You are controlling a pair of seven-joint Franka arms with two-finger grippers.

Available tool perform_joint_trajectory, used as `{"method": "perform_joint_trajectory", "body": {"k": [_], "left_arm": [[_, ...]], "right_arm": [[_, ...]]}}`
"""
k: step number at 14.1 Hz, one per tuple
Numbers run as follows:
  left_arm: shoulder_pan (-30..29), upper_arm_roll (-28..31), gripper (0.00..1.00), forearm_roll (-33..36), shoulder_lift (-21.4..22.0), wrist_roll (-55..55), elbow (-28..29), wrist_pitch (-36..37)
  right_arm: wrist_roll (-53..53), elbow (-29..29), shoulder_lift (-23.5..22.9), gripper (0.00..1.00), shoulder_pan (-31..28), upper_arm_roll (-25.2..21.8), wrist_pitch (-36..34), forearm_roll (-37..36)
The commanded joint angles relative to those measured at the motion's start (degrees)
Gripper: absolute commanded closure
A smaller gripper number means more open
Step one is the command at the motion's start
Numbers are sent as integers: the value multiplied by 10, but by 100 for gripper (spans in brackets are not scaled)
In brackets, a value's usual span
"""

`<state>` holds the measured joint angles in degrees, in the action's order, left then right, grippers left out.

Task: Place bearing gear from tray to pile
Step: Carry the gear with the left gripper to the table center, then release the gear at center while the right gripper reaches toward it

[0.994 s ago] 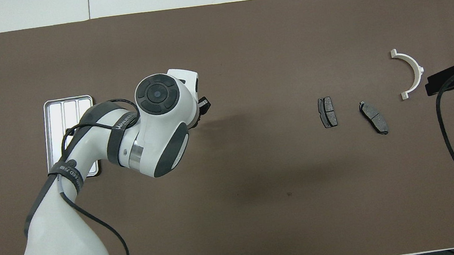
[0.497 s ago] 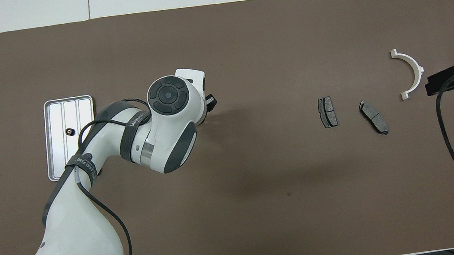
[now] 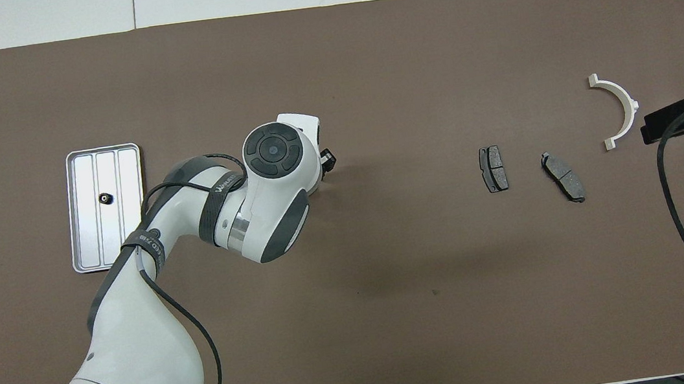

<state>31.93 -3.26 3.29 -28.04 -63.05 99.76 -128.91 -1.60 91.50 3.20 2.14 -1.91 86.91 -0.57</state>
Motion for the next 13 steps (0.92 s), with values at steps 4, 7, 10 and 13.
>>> {"method": "perform_joint_trajectory", "body": {"k": [4,7,10,13], "left_arm": [[-61,9,0,29,67,92,6,114],[-149,8,0,28,116,266,52,115],[-236,8,0,27,118,388,57,95],[-312,7,16,26,120,510,97,25]], "right_arm": [[2,15,15,0,-1,2,2,16],[66,13,14,0,0,15,4,49],[200,14,15,0,0,98,13,51],[360,14,-12,0,21,182,66,46]]}}
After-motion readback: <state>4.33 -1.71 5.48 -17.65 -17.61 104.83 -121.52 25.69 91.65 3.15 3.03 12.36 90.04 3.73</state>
